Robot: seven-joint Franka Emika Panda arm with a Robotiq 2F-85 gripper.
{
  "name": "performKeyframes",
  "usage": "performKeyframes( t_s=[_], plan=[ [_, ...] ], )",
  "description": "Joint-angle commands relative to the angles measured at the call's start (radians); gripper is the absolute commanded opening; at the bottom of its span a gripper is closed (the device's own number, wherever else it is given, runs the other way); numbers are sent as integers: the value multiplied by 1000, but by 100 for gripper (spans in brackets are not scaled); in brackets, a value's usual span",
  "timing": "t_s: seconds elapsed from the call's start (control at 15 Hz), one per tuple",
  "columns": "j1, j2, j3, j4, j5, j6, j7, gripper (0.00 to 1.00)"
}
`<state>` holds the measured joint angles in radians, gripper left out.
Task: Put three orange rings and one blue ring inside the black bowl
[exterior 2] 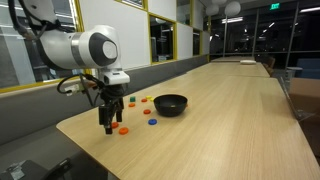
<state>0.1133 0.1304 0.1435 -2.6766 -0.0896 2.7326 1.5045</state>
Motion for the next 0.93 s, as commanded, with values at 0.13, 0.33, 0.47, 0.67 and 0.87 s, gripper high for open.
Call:
performKeyframes(
  t_s=[0.13, 0.33, 0.47, 0.67, 0.87],
  plan=[
    [55, 72, -51, 40, 24, 73, 16, 100],
    [59, 85, -64, 51, 55, 105, 4, 100],
    [65, 92, -74, 55, 61, 126, 3, 100],
    [72, 101, -84, 55, 67, 146, 0, 100],
    [84, 116, -99, 56, 64, 166, 5, 100]
  ],
)
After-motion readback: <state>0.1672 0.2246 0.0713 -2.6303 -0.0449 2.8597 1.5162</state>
